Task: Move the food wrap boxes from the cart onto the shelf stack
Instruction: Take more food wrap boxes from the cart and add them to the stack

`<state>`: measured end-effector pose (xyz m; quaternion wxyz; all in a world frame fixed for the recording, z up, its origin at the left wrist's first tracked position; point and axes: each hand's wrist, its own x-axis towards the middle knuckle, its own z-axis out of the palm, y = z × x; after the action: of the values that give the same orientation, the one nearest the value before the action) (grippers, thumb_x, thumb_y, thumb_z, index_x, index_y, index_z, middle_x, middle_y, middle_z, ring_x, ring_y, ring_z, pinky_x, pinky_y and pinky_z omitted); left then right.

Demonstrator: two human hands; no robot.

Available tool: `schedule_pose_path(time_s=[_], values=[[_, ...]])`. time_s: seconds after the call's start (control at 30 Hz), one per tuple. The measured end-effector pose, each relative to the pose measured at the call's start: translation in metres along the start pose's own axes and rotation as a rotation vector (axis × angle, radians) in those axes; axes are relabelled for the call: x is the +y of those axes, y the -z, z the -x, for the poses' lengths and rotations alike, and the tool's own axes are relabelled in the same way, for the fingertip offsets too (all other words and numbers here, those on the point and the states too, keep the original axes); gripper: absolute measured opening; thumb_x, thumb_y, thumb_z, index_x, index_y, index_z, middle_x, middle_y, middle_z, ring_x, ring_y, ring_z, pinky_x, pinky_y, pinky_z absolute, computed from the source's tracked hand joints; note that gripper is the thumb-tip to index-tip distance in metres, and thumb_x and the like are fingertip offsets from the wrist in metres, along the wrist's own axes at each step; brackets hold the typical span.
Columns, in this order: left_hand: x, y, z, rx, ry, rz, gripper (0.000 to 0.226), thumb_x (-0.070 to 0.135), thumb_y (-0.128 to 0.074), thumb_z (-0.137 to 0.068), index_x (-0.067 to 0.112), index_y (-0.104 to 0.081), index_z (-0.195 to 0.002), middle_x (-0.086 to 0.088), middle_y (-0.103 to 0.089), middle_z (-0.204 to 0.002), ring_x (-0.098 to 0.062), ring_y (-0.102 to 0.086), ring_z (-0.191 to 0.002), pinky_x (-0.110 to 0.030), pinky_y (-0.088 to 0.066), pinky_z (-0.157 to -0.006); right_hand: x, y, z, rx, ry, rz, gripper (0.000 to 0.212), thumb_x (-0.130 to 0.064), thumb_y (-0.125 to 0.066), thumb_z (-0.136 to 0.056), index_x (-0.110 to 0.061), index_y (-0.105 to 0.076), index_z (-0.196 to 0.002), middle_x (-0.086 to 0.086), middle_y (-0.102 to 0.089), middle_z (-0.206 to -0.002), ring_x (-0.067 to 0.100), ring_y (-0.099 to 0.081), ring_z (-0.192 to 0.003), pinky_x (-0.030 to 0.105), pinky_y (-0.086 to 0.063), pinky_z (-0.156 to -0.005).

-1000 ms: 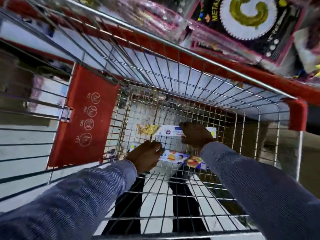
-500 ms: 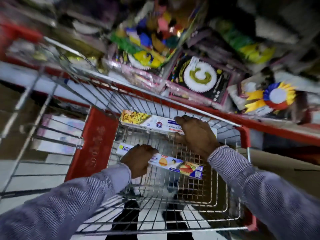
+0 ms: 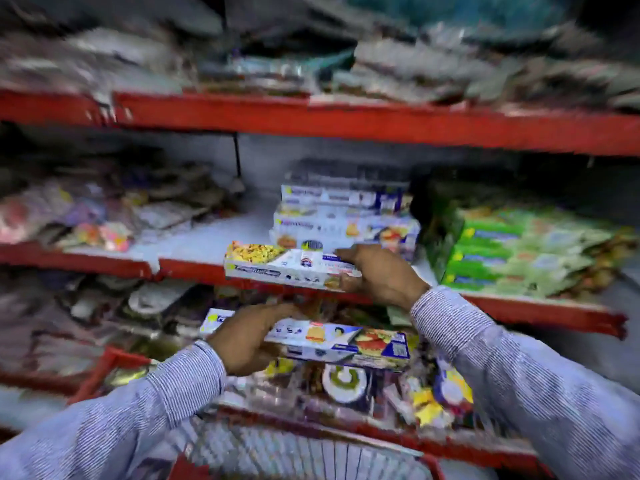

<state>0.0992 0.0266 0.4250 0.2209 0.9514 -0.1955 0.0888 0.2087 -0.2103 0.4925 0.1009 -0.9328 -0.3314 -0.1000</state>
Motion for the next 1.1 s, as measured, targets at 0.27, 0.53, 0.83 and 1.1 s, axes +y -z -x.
schedule_pose_path(time_s=[0.27, 0.53, 0.83, 1.1], values=[[0.012, 0.063, -0.085, 0.010, 0.039, -0.012, 0.054, 0.016, -0.078, -0.083, 0.029, -0.059, -0.132, 0.002, -0.057, -0.144, -0.019, -0.055, -0.131, -0.026, -0.044, -0.109, 0.032, 0.065, -0.050, 0.035, -0.066, 0.061, 0.053, -0.048, -0.063, -0.090, -0.025, -0.053, -0.137, 0.006, -0.057, -0.136, 0.030, -0.054, -0.125, 0.039, -0.047, -0.092], [0.013, 0.087, -0.145, -0.038, 0.042, -0.033, 0.050, 0.017, -0.077, -0.087, 0.026, -0.058, -0.132, -0.001, -0.058, -0.144, -0.021, -0.058, -0.127, -0.039, -0.050, -0.106, 0.075, 0.072, -0.113, -0.072, -0.150, 0.028, 0.055, -0.035, -0.056, -0.097, -0.026, -0.040, -0.149, 0.011, -0.046, -0.153, 0.029, -0.047, -0.138, 0.034, -0.039, -0.108], [-0.005, 0.091, -0.183, -0.069, 0.062, -0.022, 0.048, 0.015, -0.076, -0.087, 0.033, -0.060, -0.128, 0.000, -0.066, -0.127, -0.017, -0.067, -0.099, -0.027, -0.057, -0.083, 0.101, 0.045, -0.148, -0.063, -0.177, 0.003, 0.050, -0.028, -0.059, -0.095, -0.019, -0.050, -0.144, 0.012, -0.045, -0.152, 0.031, -0.046, -0.136, 0.032, -0.038, -0.108], [-0.005, 0.087, -0.216, -0.021, 0.080, 0.014, 0.049, 0.015, -0.077, -0.086, 0.025, -0.061, -0.132, 0.000, -0.061, -0.140, -0.020, -0.060, -0.124, -0.030, -0.051, -0.101, 0.117, 0.058, -0.142, 0.059, -0.050, -0.092, 0.029, -0.007, -0.056, -0.097, 0.001, -0.065, -0.123, 0.026, -0.065, -0.127, -0.011, -0.062, -0.061, 0.004, -0.046, -0.057]])
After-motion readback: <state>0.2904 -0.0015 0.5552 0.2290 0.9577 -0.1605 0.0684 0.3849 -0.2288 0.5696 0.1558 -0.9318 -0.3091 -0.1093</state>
